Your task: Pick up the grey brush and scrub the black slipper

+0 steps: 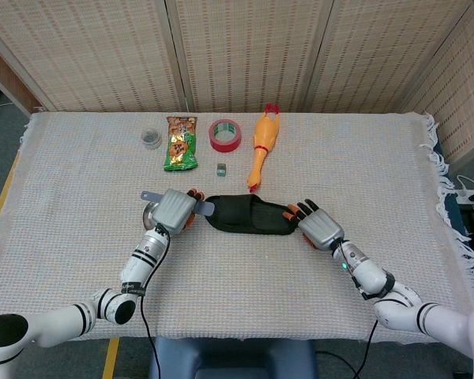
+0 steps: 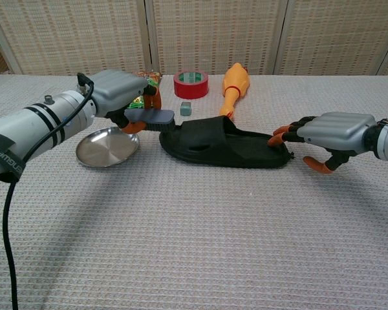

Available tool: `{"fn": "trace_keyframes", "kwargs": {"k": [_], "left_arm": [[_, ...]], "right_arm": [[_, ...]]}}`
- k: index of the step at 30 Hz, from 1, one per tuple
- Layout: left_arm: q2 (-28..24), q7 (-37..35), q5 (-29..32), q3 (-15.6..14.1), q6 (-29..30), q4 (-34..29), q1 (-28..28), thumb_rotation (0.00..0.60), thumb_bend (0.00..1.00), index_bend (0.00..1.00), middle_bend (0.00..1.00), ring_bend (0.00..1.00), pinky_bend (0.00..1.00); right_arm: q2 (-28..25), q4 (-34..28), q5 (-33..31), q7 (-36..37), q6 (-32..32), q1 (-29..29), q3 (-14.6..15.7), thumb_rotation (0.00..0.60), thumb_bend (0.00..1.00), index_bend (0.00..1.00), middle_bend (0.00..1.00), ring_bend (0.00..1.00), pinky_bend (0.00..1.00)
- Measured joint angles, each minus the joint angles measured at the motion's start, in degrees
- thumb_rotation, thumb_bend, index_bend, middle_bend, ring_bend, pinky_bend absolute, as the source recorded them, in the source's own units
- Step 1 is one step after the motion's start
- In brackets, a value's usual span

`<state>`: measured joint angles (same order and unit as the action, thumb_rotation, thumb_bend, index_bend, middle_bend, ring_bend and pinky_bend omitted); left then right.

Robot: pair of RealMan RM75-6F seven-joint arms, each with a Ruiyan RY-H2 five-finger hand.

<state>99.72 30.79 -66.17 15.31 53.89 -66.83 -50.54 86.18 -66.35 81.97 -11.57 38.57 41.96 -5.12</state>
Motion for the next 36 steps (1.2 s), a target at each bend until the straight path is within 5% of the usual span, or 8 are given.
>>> {"fn": "trace_keyframes", "kwargs": {"k": [21, 36], "left_arm": [[5.9, 2.2, 1.6, 0.5, 1.1, 0.9, -4.0, 0.6, 0.56, 0.62, 0.66, 0.82, 1.0], [12.9, -0.1, -0.4, 1.0, 1.4, 12.1, -7.6, 0.6, 0.55, 0.62, 0.66, 0.82, 1.0]], "right_arm": [[2.8, 1.2, -6.0, -7.2, -2.1, 2.6, 1.5, 0.6, 0.68, 0.2, 0.0, 0.0, 0.0], [3.3, 2.6, -5.4, -6.2, -1.9, 3.1, 3.0, 0.6, 0.68, 0.2, 0.0, 0.0, 0.0]]}}
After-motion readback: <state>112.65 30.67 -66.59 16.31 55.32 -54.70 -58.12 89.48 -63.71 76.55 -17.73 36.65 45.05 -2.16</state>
